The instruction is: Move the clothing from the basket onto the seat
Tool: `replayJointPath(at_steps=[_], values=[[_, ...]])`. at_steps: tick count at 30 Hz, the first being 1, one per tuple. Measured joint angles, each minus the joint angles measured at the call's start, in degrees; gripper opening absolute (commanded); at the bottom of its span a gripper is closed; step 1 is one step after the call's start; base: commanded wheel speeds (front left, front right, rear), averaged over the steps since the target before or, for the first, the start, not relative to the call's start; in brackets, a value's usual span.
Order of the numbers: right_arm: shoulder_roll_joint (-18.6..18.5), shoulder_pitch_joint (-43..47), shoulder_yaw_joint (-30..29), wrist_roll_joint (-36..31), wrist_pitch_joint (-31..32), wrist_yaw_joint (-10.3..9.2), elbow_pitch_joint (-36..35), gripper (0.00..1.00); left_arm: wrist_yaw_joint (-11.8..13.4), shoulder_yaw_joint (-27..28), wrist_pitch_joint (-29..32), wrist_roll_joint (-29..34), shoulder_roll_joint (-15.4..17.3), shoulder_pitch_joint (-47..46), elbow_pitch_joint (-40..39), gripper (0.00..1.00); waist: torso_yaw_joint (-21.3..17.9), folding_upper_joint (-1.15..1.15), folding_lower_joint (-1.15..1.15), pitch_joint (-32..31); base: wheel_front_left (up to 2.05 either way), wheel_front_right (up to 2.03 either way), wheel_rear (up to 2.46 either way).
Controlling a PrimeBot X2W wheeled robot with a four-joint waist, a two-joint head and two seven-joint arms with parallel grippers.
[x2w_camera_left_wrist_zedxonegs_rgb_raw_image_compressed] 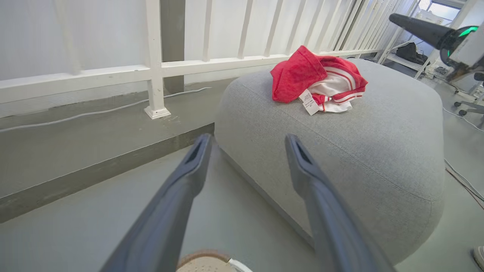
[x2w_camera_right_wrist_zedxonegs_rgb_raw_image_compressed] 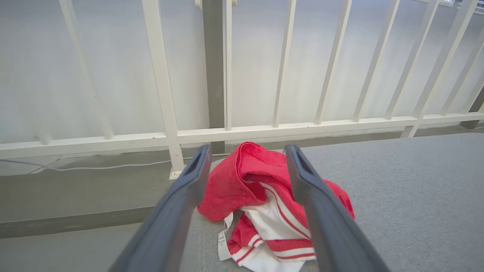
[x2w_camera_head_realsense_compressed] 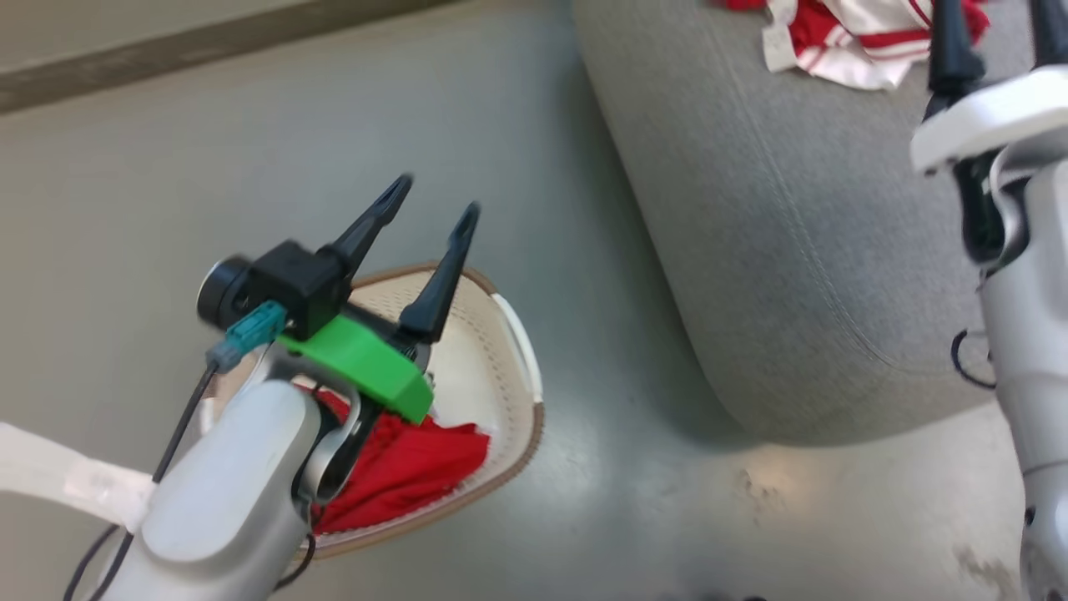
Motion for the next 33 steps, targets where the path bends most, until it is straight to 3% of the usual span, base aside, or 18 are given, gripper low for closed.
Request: replayJointPath(at_steps=[18, 33], values=[[6.6, 17.8, 3.8, -1.8, 0.0, 0.23, -6.0, 1.0, 6.4, 10.3, -1.5, -3.3, 1.0, 14.3, 5.0, 1.0, 11.2, 0.0, 0.0, -13.1, 0.0, 0.0, 0.0], [8.6, 29.8, 5.5, -1.6, 0.0, -1.37, -11.5, 1.0, 7.8, 21.6, -1.5, -1.8, 1.9, 25.4, 0.6, 1.0, 14.8, 0.0, 0.0, -20.3, 0.0, 0.0, 0.0]])
